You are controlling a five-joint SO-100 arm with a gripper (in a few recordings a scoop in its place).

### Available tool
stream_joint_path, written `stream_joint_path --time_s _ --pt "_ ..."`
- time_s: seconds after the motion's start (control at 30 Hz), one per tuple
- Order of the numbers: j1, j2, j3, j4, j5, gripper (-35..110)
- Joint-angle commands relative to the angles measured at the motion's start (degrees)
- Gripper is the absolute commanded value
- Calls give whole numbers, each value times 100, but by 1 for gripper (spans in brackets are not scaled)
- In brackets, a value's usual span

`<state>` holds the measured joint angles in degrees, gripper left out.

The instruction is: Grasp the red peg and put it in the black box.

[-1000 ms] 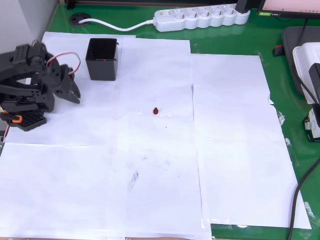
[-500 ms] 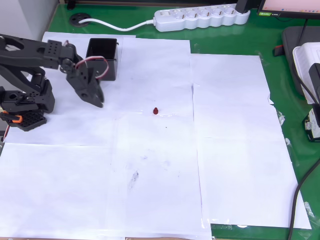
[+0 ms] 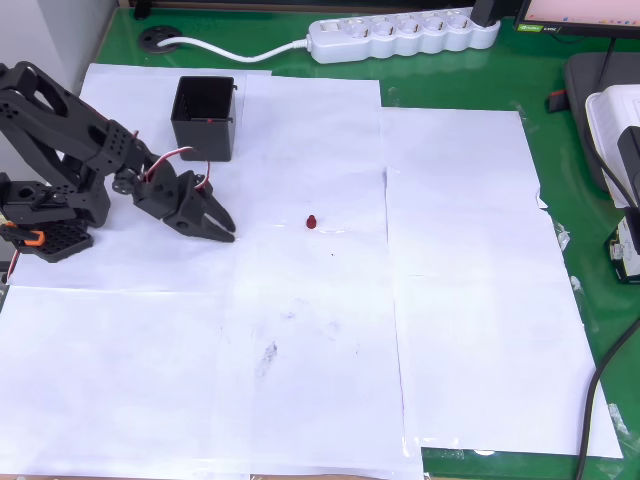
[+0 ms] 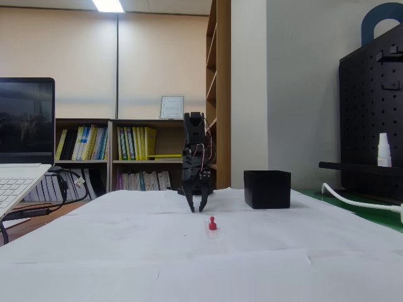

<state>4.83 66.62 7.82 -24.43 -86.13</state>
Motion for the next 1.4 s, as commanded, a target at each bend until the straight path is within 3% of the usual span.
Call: stream_joint_path --time_s 0.0,0.17,0.5,0.87,1.37 --pt "-70 501 -114 -1072 141 0" --pt "-229 870 -97 -1644 211 0" --pt "-369 1468 536 -1731 404 0" --pt "-316 3612 1652 -3630 668 1" --pt "-308 5353 2777 -4852 642 2"
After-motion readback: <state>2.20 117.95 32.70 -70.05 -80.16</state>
